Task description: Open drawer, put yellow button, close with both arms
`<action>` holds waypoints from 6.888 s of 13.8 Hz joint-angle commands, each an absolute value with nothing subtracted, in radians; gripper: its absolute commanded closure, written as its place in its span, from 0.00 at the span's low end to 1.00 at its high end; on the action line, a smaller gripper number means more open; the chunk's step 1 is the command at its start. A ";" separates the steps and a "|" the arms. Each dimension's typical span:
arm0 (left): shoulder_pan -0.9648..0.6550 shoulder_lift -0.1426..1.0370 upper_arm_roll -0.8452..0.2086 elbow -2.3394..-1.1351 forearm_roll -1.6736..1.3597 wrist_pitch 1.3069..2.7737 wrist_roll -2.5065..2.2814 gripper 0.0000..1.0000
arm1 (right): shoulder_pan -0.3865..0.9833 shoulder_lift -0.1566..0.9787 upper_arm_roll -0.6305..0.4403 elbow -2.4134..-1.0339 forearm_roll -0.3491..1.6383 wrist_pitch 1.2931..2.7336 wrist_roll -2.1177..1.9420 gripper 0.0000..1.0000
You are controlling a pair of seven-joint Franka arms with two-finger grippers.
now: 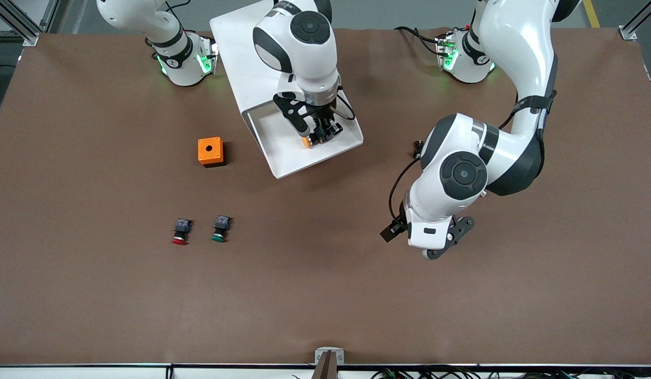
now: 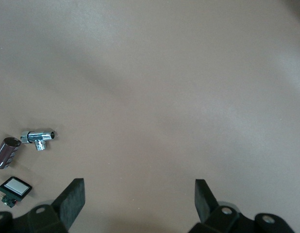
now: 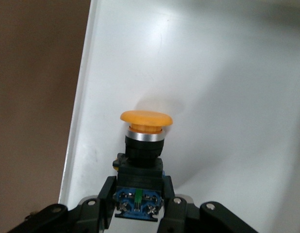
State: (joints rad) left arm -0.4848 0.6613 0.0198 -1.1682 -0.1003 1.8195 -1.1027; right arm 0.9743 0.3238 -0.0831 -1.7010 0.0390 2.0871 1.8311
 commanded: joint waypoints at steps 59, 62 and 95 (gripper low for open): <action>-0.868 0.701 -0.084 -1.236 -0.529 1.804 -1.381 0.01 | 0.026 0.100 -0.100 -1.528 0.015 1.508 -0.014 0.00; -0.853 0.683 -0.069 -1.232 -0.526 1.802 -1.396 0.01 | 0.026 0.100 -0.100 -1.516 0.018 1.508 -0.006 0.00; -0.089 -0.026 0.011 -1.606 -0.060 1.491 -0.276 0.01 | 0.038 0.015 -0.091 -1.480 0.008 1.434 -0.043 0.00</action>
